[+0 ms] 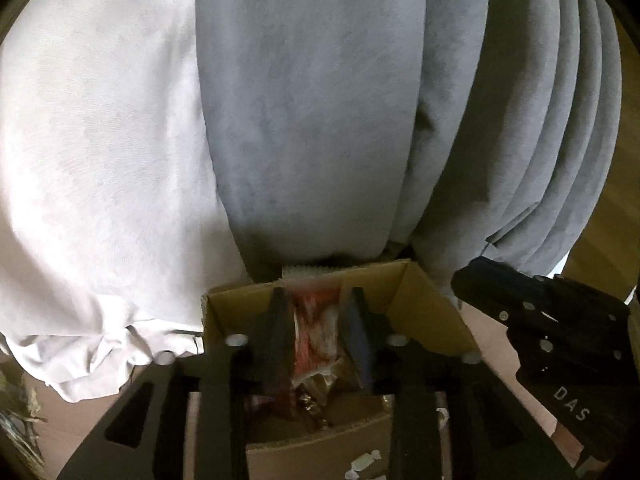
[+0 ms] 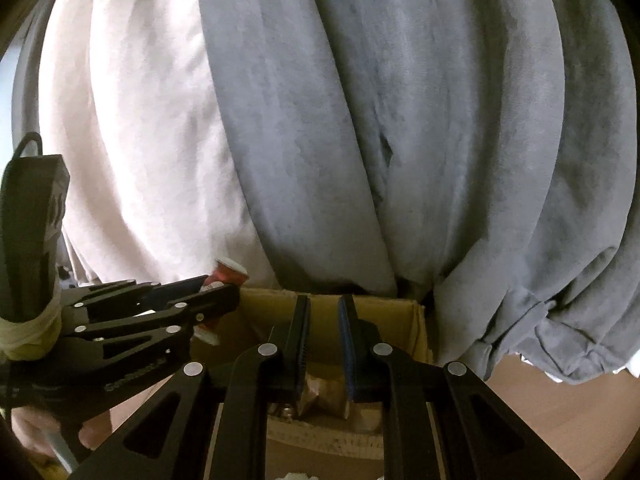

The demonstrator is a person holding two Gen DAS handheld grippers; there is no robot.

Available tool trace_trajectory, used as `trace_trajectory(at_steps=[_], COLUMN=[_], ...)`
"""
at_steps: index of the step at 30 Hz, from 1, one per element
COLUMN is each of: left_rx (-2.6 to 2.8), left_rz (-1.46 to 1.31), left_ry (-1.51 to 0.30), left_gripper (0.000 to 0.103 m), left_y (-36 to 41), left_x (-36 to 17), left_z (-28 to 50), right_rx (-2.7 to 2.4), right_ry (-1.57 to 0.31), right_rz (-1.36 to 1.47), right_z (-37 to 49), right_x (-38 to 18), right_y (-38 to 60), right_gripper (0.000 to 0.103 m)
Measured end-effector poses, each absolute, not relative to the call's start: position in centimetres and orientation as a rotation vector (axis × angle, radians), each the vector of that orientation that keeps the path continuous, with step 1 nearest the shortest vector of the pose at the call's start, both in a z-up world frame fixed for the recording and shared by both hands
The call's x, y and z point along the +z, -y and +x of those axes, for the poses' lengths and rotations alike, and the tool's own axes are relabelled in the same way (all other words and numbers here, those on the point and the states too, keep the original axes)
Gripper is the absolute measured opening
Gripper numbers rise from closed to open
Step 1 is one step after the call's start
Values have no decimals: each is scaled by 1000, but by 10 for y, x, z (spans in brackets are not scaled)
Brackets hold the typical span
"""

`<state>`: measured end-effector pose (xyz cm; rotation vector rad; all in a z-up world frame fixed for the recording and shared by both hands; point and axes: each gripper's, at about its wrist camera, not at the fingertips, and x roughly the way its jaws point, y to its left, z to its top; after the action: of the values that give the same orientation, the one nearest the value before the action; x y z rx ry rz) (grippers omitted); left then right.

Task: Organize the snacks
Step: 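Carry both packets over the box and open both tools to release them, then move both tools back from the box toward the remaining snacks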

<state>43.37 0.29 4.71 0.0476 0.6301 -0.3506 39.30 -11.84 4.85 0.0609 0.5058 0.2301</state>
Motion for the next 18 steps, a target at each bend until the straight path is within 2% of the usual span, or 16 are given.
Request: trace_trajectory(at_steps=[3,18], left_rx=[-341,-319], left_rz=[57,140], left_ry=[-621,-528], left_gripper=[51,53], left_y=[-3,-19], left_x=[48,43], left_z=[432,359], right_rx=[222,203], right_ry=[-513,-565], right_rz=[60,133], right_z=[396,348], right_x=[47,29], right_y=[118,117], right_gripper=[16,19])
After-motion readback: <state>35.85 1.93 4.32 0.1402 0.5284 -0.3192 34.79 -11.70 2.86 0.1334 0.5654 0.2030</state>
